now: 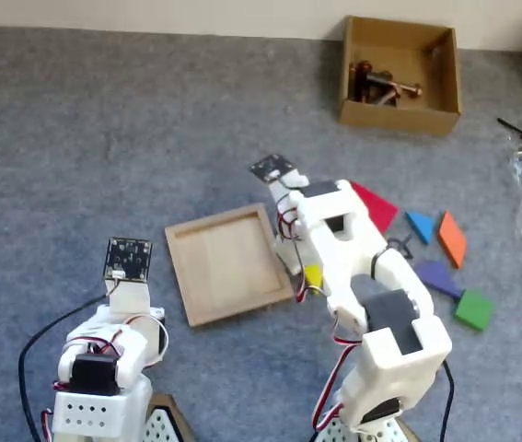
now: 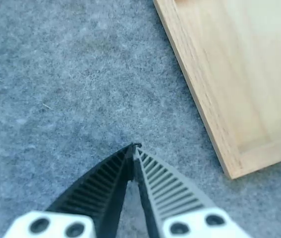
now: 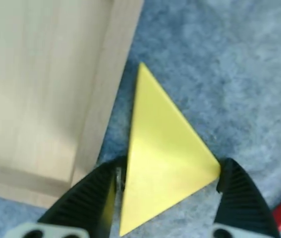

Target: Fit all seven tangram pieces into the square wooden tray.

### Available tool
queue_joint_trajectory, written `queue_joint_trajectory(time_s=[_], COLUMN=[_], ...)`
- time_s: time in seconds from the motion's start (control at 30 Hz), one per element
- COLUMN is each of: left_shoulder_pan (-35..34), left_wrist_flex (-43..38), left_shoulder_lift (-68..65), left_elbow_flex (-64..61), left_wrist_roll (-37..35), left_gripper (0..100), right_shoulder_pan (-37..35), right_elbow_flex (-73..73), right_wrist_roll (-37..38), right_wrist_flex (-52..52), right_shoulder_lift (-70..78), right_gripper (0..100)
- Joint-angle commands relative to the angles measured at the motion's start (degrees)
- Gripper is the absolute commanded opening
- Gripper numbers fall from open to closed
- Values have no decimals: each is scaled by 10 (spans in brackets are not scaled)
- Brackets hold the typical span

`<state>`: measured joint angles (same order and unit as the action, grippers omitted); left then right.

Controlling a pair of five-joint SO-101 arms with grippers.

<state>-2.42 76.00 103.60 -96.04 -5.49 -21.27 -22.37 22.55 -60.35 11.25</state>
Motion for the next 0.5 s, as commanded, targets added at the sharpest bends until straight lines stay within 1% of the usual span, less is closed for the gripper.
queue_joint_trajectory(time_s=[0.0,0.2,0.3,0.47], left_shoulder_pan=[8,8,8,8], left_wrist_flex=[-1,-1,-1,-1], left_shoulder_lift=[4,4,4,4], left_elbow_flex=[-11,-11,-11,-11], left_wrist_roll=[-4,-4,-4,-4], left_gripper=[5,5,5,5], right_shoulder_pan=[-15,-15,-15,-15], right_elbow_flex=[1,1,22,76], right_wrist_roll=[-7,-13,-43,-47], right_wrist_flex=[6,-2,-37,-87], right_shoulder_lift=[-22,-23,-25,-23], right_gripper=[225,224,224,224])
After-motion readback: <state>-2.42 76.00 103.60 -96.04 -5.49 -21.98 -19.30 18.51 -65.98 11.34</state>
